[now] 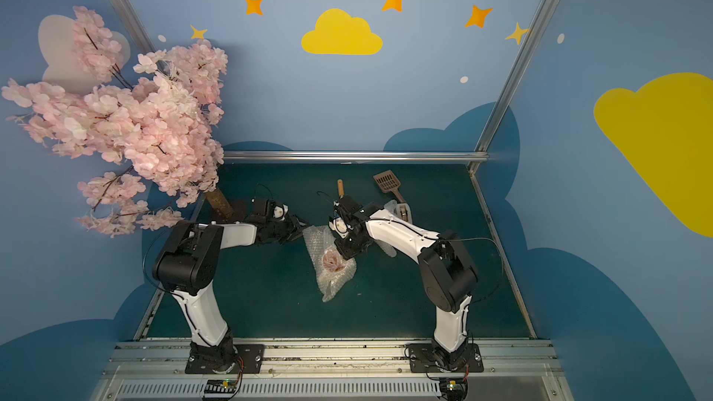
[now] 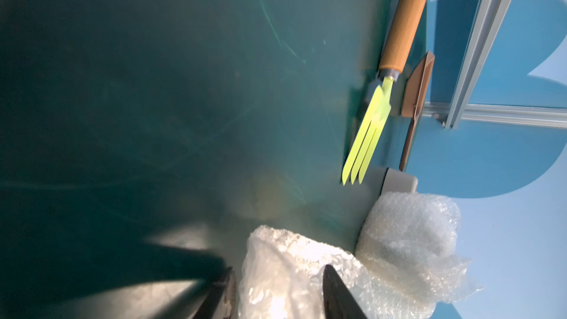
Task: Wrap mugs in bubble wrap
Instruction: Wrap the mug in bubble wrap.
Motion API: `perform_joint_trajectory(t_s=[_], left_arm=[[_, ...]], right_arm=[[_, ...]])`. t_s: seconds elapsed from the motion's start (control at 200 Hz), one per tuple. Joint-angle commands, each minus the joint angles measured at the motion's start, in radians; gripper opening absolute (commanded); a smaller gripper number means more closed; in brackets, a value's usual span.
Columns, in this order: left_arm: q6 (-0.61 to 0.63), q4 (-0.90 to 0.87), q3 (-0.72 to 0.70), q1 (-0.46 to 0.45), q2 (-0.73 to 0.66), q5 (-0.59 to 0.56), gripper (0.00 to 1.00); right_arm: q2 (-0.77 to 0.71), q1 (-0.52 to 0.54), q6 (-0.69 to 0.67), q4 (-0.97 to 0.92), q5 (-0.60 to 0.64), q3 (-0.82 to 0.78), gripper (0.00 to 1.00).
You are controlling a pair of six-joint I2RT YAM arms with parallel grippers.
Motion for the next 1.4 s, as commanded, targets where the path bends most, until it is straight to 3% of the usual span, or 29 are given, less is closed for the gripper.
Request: perform_joint_trajectory(t_s=[0.0, 0.39, 0.676, 0.961, 1.086, 1.241, 1.397], left_arm=[[-0.017, 0.025, 0.001, -0.008, 0.011, 0.032, 0.37], [-0.033, 0.003, 0.000, -0.007, -0.067, 0.071, 0.03], [-0.024, -0.058, 0.014, -0.038, -0.198, 0.109, 0.03], [-0.023, -0.147, -0.043, -0.169, -0.362, 0.075, 0.03], [-0.021, -0.166, -0.068, -0.236, -0.347, 0.057, 0.03], [-0.046, -0.122, -0.107, -0.256, -0.289, 0.063, 0.03], [-0.030, -0.170, -0.072, -0.303, -0.250, 0.045, 0.03]], right_arm=[[0.006, 0.006, 0.022, -0.035, 0.016, 0.031, 0.00], [0.017, 0.010, 0.101, -0.013, 0.004, 0.048, 0.00], [0.044, 0.010, 0.195, 0.004, 0.021, 0.048, 0.00], [0.100, 0.009, 0.301, -0.016, 0.034, 0.110, 0.00], [0.119, 0.015, 0.331, -0.021, 0.032, 0.138, 0.00], [0.138, 0.010, 0.362, -0.041, 0.026, 0.171, 0.00], [0.160, -0.005, 0.410, -0.049, 0.004, 0.190, 0.00]])
